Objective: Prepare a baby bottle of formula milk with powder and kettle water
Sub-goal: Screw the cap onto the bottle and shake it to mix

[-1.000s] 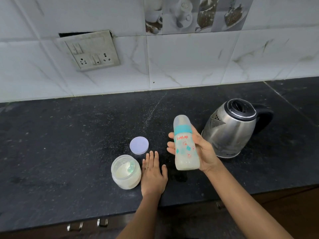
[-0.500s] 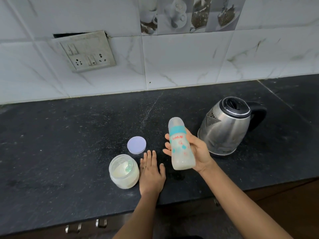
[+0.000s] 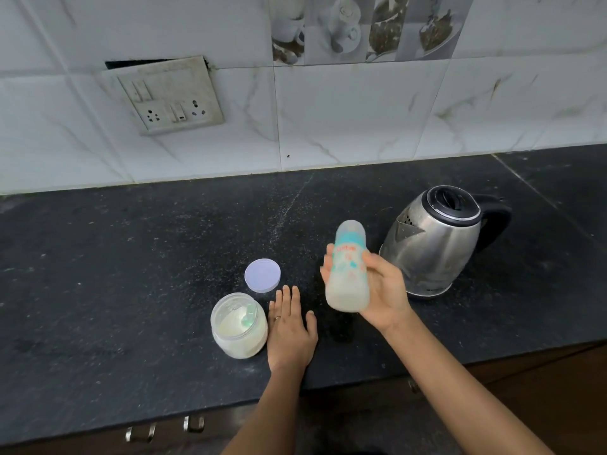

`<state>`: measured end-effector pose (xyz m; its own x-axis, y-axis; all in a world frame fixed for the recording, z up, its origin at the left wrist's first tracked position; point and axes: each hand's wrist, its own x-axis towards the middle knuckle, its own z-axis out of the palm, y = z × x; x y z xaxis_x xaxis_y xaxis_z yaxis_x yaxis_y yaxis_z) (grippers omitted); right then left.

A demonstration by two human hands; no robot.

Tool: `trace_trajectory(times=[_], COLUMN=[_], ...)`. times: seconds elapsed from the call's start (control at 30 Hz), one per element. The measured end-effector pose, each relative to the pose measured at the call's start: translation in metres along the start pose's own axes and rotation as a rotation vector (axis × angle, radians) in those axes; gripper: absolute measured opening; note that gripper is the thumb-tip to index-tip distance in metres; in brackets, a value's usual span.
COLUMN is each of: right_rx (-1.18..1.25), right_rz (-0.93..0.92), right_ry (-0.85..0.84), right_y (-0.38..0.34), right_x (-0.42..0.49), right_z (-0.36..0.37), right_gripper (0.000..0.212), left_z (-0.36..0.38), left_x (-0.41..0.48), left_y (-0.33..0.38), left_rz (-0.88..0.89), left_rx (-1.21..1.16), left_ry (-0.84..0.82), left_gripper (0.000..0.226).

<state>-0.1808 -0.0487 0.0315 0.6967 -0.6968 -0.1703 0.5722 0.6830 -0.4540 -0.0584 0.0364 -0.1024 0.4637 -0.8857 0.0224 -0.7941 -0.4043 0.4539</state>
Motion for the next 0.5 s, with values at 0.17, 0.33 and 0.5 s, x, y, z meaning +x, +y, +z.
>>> trace_trajectory(times=[0.17, 0.33, 0.5], right_rx=[0.009, -0.061, 0.059], right_rz=[-0.027, 0.022, -0.065], right_ry=[0.054, -0.050, 0.004], right_y=[0.0030, 0.0047, 0.0024], right_x=[-0.0016, -0.0072, 0.0012], right_z=[-0.0005, -0.0053, 0.0005], right_gripper=[0.098, 0.104, 0.068], left_z=[-0.0003, -0.0001, 0.0003], left_x=[0.0005, 0.0003, 0.0004], left_y=[-0.0002, -0.0006, -0.0004], left_rz=[-0.001, -0.007, -0.003], left_rx=[-0.001, -0.002, 0.004], left_ry=[0.001, -0.007, 0.002], left_gripper=[0.079, 0.071, 0.080])
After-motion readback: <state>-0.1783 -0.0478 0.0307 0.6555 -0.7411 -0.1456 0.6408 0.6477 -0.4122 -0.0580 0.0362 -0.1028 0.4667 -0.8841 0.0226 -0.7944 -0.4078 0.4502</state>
